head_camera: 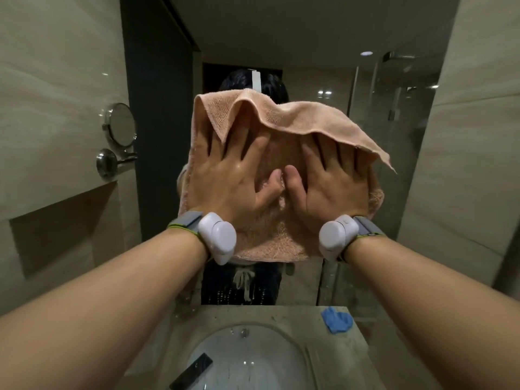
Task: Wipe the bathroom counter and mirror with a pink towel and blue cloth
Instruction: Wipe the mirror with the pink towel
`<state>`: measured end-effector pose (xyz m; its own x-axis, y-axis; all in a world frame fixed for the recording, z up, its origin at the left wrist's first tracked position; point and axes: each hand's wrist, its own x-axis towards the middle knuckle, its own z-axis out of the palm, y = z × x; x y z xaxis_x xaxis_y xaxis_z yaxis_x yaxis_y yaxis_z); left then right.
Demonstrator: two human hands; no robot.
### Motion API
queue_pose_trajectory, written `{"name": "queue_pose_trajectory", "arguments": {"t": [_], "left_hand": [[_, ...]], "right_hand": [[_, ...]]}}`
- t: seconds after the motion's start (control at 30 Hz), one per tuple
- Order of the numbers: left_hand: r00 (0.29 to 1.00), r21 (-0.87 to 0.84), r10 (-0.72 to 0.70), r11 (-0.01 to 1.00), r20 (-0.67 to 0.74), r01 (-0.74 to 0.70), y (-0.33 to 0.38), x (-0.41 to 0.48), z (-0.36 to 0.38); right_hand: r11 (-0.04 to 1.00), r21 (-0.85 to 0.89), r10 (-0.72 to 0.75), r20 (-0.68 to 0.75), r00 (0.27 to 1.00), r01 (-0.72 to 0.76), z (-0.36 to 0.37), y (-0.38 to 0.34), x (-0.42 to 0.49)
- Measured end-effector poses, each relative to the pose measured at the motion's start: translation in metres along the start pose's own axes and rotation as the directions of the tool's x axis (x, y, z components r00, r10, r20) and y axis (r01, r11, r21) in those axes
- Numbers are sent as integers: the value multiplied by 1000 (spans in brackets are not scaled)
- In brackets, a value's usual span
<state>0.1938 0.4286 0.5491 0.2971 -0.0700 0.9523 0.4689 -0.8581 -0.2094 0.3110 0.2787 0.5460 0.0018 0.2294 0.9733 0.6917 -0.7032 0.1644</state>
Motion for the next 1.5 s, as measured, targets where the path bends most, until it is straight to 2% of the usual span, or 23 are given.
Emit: {"name": "queue_pose_trajectory", "arguments": {"t": [0.3,0.53,0.8,1.13,1.33,1.5], "left_hand": [[1000,2,-15,1000,26,15,11,-11,4],[1000,-18,-9,1000,10,10,15,-20,6],[998,-37,-3,999,58,5,24,-35,7],[995,-56,22,998,94,-17,41,-73,22],[980,-88,83,994,179,-68,66,-123,37],[961,-104,42,994,275,-13,94,-133,29]], "right_hand": [[1000,-27,-15,-52,999,14,3,1,-7],[1000,-14,-5,-15,1000,5,1,1,-18],[999,31,7,36,999,-9,3,3,-37],[1000,28,5,19,1000,-6,19,9,-85],[997,59,42,83,996,-47,24,20,-150],[994,59,82,145,986,-91,6,31,-163]]}}
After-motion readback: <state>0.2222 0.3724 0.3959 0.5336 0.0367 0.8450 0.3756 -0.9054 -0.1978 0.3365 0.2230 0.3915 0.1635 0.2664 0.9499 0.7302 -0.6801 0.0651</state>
